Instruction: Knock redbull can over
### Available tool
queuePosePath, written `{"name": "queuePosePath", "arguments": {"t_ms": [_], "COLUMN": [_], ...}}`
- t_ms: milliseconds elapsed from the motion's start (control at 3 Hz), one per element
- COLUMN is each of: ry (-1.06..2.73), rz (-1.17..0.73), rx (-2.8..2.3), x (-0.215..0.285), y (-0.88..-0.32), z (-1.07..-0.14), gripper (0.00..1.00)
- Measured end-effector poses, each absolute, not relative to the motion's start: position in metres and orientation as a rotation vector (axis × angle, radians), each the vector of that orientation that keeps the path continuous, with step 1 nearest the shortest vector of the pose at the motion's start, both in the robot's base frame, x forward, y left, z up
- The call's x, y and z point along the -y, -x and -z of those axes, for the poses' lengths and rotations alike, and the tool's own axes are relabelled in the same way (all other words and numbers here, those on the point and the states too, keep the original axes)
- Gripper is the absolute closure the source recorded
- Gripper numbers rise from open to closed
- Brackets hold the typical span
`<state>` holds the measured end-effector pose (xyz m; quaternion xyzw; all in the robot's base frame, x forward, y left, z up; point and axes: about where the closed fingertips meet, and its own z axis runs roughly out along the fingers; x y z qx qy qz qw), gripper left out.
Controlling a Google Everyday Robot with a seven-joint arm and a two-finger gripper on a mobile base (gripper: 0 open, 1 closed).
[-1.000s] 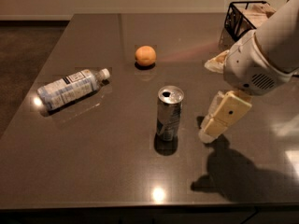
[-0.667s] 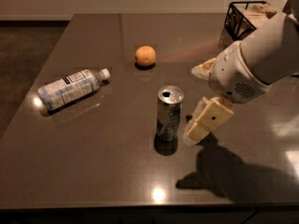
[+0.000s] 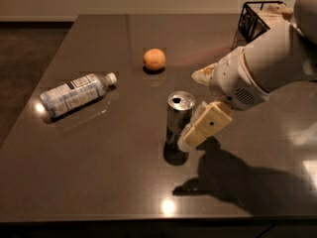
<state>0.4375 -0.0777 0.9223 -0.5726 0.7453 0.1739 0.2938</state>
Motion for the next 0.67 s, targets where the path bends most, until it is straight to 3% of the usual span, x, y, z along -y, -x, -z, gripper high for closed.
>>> {"name": "queuePosePath", "arguments": {"t_ms": [667], "ry": [1.524], "rz": [-0.538], "rx": [-1.963], "x": [0.0611], "y": [-0.4379], "z": [-0.9206], "gripper": [0.40]}}
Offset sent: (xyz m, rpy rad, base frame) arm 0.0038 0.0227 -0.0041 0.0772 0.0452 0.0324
